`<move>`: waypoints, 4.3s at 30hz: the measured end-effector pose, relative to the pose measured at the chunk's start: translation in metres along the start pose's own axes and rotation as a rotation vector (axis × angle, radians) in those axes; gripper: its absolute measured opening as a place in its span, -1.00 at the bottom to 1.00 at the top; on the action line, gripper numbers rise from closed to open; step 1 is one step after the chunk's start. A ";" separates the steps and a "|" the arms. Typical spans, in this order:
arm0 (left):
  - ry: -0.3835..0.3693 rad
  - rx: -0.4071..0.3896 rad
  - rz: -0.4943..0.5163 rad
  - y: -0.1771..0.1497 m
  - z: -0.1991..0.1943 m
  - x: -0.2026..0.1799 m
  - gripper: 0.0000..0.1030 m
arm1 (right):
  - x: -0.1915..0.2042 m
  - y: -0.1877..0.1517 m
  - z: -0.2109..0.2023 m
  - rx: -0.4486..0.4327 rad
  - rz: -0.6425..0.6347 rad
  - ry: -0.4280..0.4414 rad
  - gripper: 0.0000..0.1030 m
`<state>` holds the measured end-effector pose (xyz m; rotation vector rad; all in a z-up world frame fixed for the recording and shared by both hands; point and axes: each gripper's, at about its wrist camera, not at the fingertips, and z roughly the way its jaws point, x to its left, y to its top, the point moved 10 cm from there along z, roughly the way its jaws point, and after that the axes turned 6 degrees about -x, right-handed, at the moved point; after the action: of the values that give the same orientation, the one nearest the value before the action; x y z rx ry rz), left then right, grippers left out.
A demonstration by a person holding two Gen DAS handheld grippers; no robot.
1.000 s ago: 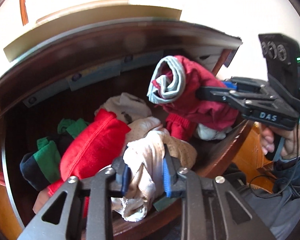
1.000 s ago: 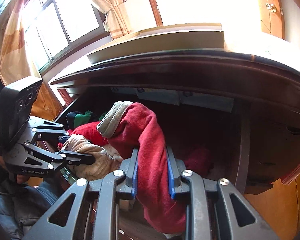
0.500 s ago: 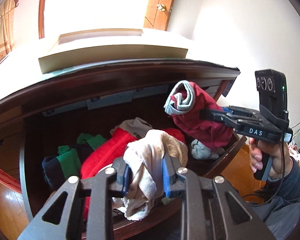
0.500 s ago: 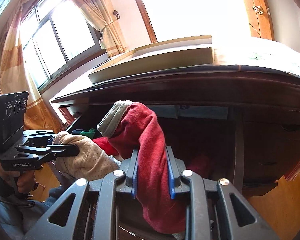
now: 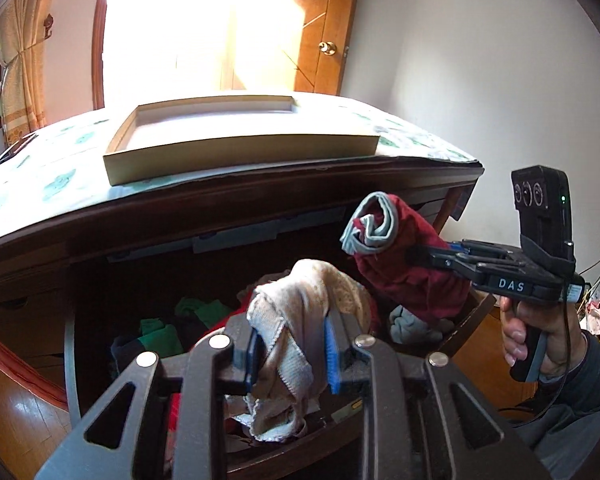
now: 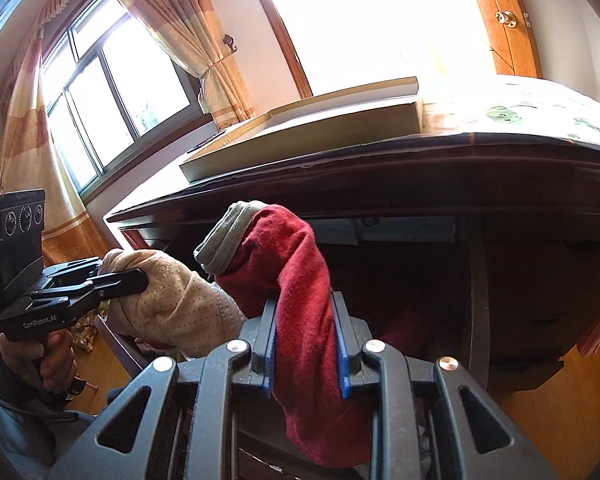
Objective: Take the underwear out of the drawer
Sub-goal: 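Lift both socks out of the drawer with both tools, then carry both socks over the beige tray with both tools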
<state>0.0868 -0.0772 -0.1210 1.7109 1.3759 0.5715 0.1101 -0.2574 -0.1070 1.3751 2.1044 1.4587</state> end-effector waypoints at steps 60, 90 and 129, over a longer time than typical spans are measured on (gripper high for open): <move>0.156 -0.455 0.085 0.070 -0.080 0.013 -0.54 | 0.061 0.056 -0.055 -0.294 -0.161 0.069 -0.51; 0.269 -0.494 0.136 0.147 -0.050 0.034 -0.54 | 0.042 0.132 -0.032 -0.268 -0.065 0.082 -0.51; 0.417 -0.299 0.225 0.275 0.134 0.072 -0.54 | -0.079 0.249 0.140 0.002 0.214 -0.058 -0.51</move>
<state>0.3653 -0.0632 0.0243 1.5617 1.2983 1.2528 0.3806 -0.2197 0.0083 1.6663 1.9744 1.4730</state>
